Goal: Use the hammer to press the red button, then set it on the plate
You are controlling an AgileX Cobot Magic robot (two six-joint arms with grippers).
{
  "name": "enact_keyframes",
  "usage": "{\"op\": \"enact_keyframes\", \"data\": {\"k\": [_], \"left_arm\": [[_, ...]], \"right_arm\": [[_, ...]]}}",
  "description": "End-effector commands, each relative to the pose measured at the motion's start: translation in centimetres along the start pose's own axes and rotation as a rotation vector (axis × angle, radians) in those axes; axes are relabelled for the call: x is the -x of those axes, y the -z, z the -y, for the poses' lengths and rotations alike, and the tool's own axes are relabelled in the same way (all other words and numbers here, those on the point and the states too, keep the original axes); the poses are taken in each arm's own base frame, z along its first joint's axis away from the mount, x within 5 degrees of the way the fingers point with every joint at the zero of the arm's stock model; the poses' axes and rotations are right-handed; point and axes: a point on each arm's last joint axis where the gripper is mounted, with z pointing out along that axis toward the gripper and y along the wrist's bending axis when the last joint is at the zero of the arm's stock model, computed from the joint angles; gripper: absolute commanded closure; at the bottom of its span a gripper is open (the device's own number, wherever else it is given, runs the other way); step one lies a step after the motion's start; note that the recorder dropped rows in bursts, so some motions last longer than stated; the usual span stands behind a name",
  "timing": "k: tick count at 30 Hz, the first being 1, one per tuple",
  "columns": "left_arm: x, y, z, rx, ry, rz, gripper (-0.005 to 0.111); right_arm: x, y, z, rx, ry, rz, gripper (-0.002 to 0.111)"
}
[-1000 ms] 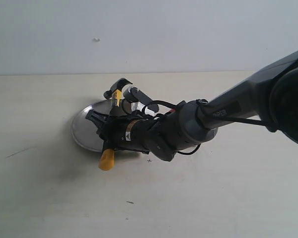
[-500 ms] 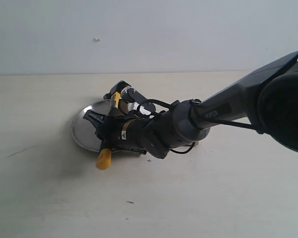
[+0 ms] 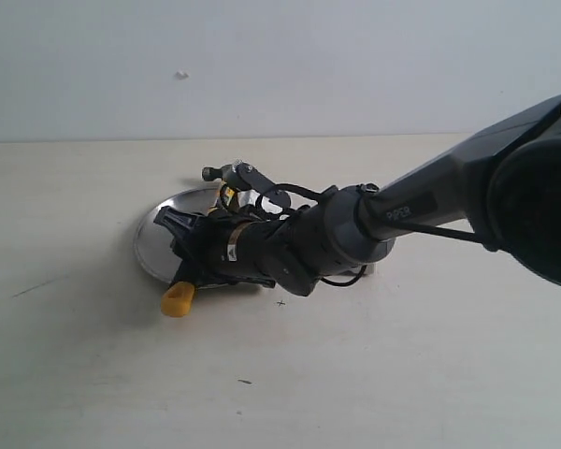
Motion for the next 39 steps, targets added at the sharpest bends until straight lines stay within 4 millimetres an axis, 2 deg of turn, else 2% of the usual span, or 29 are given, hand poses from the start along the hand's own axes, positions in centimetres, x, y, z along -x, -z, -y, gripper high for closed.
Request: {"op": "enact_keyframes", "data": {"k": [1, 5, 10, 18, 20, 23, 24, 25, 28, 29, 35, 39], "left_arm": [[-0.1, 0.0, 0.0, -0.002, -0.003, -0.001, 0.107], [-0.1, 0.0, 0.0, -0.002, -0.003, -0.001, 0.107], [-0.1, 0.0, 0.0, -0.002, -0.003, -0.001, 0.107], [-0.1, 0.0, 0.0, -0.002, -0.003, -0.001, 0.107], [-0.1, 0.0, 0.0, -0.002, -0.003, -0.001, 0.107], [-0.1, 0.0, 0.0, -0.002, -0.003, -0.001, 0.107], [-0.1, 0.0, 0.0, -0.002, -0.003, -0.001, 0.107], [-0.1, 0.0, 0.0, -0.002, -0.003, -0.001, 0.107], [-0.1, 0.0, 0.0, -0.002, -0.003, -0.001, 0.107], [-0.1, 0.0, 0.0, -0.002, -0.003, -0.001, 0.107], [-0.1, 0.0, 0.0, -0.002, -0.003, -0.001, 0.107], [-0.1, 0.0, 0.0, -0.002, -0.003, -0.001, 0.107]], "right_arm": [[0.1, 0.2, -0.5, 0.009, 0.023, 0.0, 0.053], [0.4, 0.8, -0.9, -0.017, 0.026, -0.007, 0.053], [1.6, 2.5, -2.7, -0.016, 0.068, 0.005, 0.053], [2.6, 4.7, -4.1, -0.078, 0.126, -0.012, 0.054], [2.6, 5.6, -4.5, -0.108, 0.194, -0.03, 0.067], [1.5, 7.5, -5.0, -0.096, 0.377, -0.055, 0.098], [1.4, 8.1, -5.1, -0.084, 0.386, -0.053, 0.103], [1.2, 8.8, -4.9, -0.075, 0.405, -0.052, 0.108], [0.5, 12.9, -4.5, -0.032, 0.486, -0.04, 0.108], [0.2, 15.0, -4.0, -0.012, 0.518, -0.03, 0.108], [-1.8, 23.0, -1.4, 0.114, 0.519, 0.043, 0.108], [-3.1, 26.5, 1.0, 0.099, 0.52, 0.036, 0.108]]}}
